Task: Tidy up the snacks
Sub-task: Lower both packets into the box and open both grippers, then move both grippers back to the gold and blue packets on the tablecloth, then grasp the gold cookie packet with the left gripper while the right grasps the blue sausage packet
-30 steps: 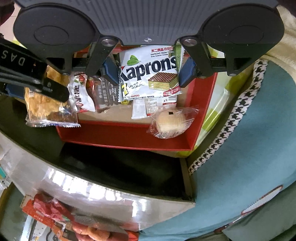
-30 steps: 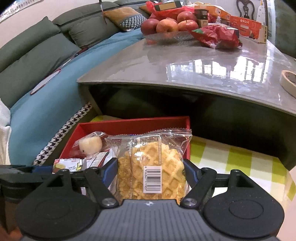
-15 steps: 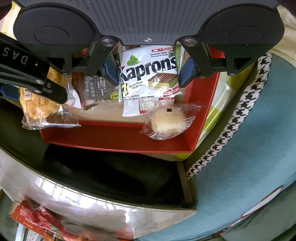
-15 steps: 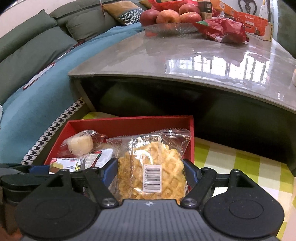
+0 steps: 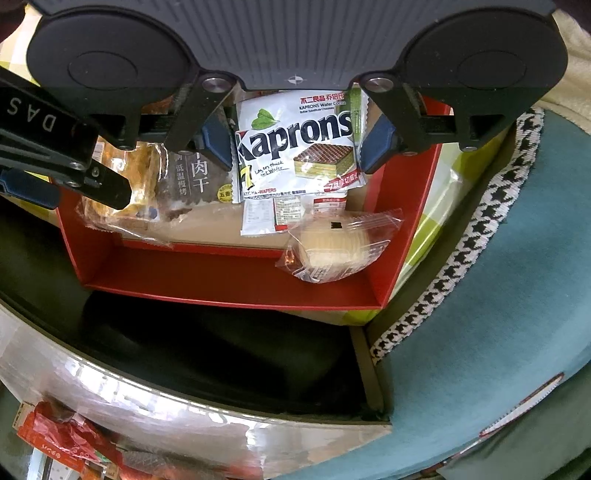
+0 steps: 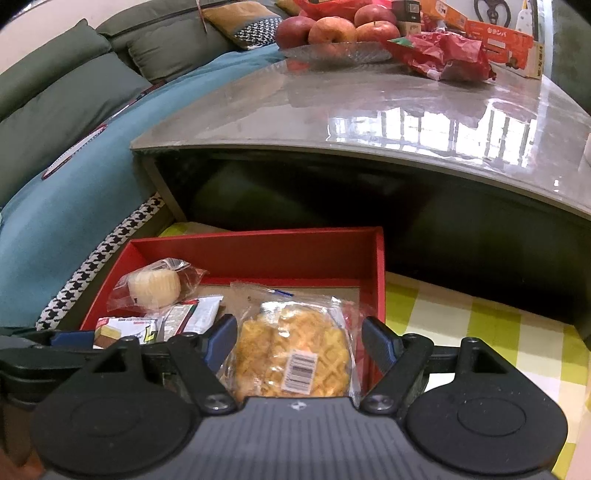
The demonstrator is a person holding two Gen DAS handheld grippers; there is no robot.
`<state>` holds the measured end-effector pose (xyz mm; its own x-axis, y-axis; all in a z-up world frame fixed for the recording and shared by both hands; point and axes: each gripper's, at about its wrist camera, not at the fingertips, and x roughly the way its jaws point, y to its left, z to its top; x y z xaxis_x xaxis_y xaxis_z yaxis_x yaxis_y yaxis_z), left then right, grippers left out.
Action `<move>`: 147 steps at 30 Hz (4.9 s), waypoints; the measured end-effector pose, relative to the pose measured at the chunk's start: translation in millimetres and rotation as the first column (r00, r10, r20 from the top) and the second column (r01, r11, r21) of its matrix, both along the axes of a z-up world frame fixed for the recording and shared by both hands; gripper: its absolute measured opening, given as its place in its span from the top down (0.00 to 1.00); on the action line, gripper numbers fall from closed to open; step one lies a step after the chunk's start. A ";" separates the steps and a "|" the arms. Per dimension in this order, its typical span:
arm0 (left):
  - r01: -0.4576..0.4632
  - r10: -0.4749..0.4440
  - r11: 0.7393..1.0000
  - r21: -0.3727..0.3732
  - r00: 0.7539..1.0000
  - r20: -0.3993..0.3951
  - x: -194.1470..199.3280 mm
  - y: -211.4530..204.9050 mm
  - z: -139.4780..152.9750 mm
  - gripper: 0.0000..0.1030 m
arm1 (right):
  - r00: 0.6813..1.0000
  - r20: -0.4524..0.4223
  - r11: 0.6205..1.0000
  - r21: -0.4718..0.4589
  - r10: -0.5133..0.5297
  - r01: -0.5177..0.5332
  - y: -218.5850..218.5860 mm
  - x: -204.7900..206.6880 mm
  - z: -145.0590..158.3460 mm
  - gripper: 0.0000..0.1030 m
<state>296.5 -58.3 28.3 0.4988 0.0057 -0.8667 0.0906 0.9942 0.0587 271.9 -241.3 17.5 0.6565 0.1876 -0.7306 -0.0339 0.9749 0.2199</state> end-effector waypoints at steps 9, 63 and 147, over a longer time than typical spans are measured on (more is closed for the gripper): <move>-0.008 0.008 1.000 -0.013 1.000 0.014 -2.1 3.4 5.2 0.16 | 1.000 0.017 1.000 -0.005 -0.011 0.011 -0.5 -2.9 6.1 0.22; 0.056 -0.055 0.997 0.055 0.998 -0.015 -116.6 40.5 5.8 0.13 | 0.991 -0.084 0.984 -0.140 0.101 -0.112 47.3 -114.5 13.2 0.22; -0.091 0.056 0.989 -0.119 0.961 -0.270 -141.5 145.8 -55.3 0.53 | 0.918 -0.331 0.940 -0.181 0.220 -0.290 144.2 -102.5 -63.2 0.18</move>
<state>155.0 87.5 -27.0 0.2530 -0.0866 -0.9636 0.0120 0.9962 -0.0864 169.4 -97.1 -45.7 0.3499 0.1286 -0.9279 -0.2545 0.9663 0.0380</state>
